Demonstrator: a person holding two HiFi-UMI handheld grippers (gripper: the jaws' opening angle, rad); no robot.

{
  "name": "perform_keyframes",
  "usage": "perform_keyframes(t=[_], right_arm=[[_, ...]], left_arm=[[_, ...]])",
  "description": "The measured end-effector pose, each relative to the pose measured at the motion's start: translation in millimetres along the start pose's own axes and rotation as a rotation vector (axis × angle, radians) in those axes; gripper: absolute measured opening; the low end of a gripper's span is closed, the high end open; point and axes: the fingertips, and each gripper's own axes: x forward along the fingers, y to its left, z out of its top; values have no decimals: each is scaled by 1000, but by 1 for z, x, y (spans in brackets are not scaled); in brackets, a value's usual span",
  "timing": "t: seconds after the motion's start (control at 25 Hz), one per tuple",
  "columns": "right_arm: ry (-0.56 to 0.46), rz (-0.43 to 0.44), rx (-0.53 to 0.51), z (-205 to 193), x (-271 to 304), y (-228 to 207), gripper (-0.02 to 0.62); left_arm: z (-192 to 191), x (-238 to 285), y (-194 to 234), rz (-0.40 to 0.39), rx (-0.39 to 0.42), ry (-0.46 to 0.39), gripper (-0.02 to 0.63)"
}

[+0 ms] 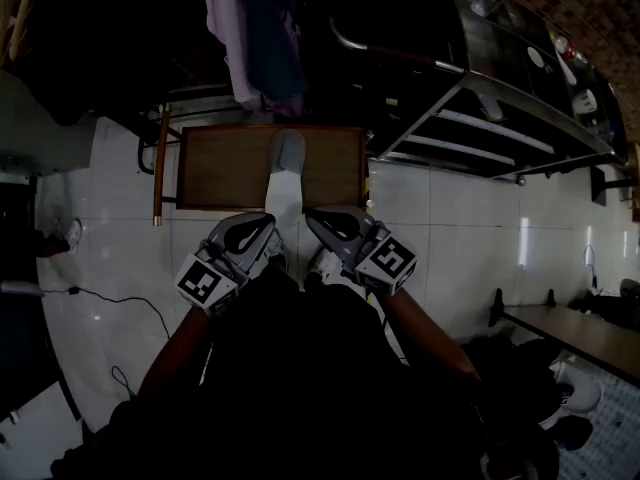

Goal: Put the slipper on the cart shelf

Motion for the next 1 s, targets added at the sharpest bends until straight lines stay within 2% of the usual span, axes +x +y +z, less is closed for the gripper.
perform_keyframes(t=[0.16,0.36,0.52,0.8,1.0], right_arm=[[17,-14,0,-8,22,-10,2],[78,-84,50,-29,58,-26,5],[216,-168,138,-72,78,-51,8],[353,-288,279,-141,92,-82,24],[443,-310,446,-209,96,-105,94]], left_arm=[[-9,-5,25,-8,7,3,2],[-15,-17,61,-47,-7,1,2],[-22,-20,86,-86,-22,-2,2],[-51,-18,107,-156,-40,16,0],[-61,-15,104,-169,-67,37,0]])
